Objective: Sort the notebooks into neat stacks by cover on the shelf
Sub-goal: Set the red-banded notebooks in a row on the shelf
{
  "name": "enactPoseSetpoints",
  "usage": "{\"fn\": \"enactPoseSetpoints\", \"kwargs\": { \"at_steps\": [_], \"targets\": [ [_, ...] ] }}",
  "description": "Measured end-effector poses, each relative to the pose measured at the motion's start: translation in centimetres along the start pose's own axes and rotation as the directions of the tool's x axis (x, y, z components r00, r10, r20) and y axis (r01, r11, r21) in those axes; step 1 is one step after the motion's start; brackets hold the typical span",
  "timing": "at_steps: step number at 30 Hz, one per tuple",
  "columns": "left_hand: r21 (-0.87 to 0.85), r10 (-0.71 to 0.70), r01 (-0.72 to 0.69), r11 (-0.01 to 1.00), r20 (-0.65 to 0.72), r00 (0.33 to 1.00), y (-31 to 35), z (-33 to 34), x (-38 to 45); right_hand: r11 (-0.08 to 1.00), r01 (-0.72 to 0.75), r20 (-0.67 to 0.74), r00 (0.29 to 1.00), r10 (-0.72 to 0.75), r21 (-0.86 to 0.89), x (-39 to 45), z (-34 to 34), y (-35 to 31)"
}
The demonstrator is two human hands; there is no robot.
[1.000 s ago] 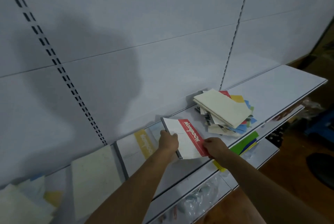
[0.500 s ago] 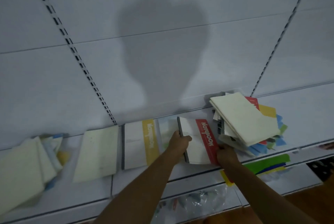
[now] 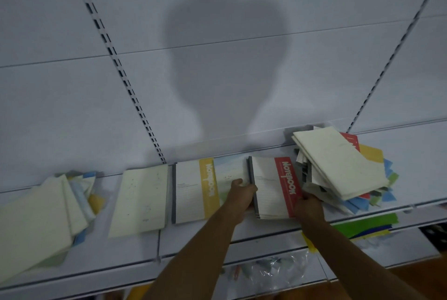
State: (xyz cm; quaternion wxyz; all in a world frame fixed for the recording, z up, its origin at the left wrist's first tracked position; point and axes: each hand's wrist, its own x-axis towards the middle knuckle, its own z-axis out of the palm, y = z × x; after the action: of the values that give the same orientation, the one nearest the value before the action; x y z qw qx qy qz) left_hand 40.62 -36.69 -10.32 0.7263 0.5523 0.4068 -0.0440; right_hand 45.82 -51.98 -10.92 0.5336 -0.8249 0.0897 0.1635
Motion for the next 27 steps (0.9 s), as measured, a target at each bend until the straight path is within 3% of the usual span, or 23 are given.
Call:
{"fn": "enactPoseSetpoints", "kwargs": {
  "at_steps": [5, 10, 16, 21, 23, 25, 27],
  "targets": [
    [-0.077, -0.018, 0.019, 0.997, 0.01, 1.0, -0.3, -1.2, 0.8, 0.998, 0.003, -0.059, 0.998, -0.007, -0.058, 0.0, 0.3, -0.4],
    [0.111, 0.002, 0.001, 0.994, -0.027, 1.0, 0.7, -0.7, 0.8, 0.995, -0.032, -0.071, 0.997, 0.026, -0.09, 0.2, -0.9, -0.3],
    [0.39, 0.09, -0.094, 0.916, 0.029, 0.996, 1.3, 0.4, 1.3, 0.99, -0.112, -0.047, 0.992, 0.116, 0.082, 0.4, -1.1, -0.1],
    [0.369, 0.043, -0.07, 0.927, 0.08, 0.996, 2.6, 2.1, 1.2, 0.964, -0.156, -0.051, 0.984, 0.17, 0.217, 1.1, -2.1, -0.9],
    [0.399, 0.117, -0.133, 0.907, 0.064, 0.991, 2.9, 2.8, 1.4, 0.946, -0.202, -0.044, 0.974, 0.22, 0.255, 1.7, -2.2, -0.9],
    [0.594, 0.339, -0.303, 0.746, 0.054, 0.939, 2.9, 2.9, 1.8, 0.895, -0.271, -0.01, 0.956, 0.293, 0.354, 2.1, -2.4, -0.8],
    [0.828, 0.528, -0.422, 0.37, 0.187, 0.829, 2.6, 2.7, 2.7, 0.87, -0.299, -0.003, 0.945, 0.326, 0.393, 2.3, -2.6, -0.5]
  ]
}}
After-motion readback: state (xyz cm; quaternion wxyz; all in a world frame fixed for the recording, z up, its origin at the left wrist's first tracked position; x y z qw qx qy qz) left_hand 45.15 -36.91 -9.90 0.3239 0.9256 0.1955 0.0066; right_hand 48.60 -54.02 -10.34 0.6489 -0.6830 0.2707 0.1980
